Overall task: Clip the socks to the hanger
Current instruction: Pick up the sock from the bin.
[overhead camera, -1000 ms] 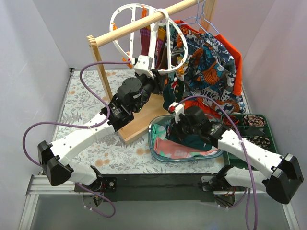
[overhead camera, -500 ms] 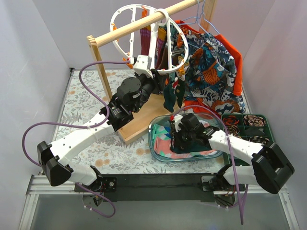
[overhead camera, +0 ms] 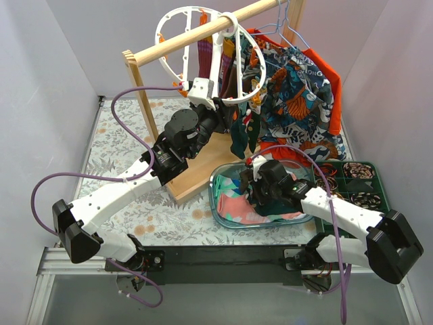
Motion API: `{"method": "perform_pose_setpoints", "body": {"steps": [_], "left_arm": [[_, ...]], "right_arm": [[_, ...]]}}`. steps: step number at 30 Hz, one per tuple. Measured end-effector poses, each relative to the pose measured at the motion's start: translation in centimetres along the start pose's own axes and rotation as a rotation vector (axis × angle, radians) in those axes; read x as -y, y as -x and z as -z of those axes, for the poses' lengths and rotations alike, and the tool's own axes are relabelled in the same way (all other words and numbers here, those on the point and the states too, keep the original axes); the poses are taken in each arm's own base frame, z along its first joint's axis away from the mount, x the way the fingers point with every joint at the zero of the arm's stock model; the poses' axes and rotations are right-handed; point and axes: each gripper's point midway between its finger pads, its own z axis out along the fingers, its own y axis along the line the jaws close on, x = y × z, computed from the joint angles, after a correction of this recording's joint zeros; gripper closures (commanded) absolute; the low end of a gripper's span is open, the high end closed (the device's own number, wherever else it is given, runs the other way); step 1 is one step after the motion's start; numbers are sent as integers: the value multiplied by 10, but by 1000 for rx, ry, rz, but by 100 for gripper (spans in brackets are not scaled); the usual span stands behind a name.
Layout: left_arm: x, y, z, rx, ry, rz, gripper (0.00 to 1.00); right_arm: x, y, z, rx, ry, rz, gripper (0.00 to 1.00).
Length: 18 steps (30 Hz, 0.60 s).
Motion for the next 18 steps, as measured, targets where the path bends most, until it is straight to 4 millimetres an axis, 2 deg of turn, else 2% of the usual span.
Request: {"method": "perform_pose_setpoints", "body": {"steps": [2,5,12,15,18], "left_arm": [[0,0,0,0,0,0,100],[0,0,0,0,0,0,100],[0,0,1,0,0,1,100],[0,0,1,-1,-2,1,100],[0,0,1,0,-4,4,100]], "right_arm": [[1,-2,0,-7,-6,-3,96],[1,-6,-1,-26,-5,-8,89],[-3,-17,3,-69,11,-35,86],[-14,-7,14,-39,76,-34,87],[-32,18,30,38,171,-23,96]]}}
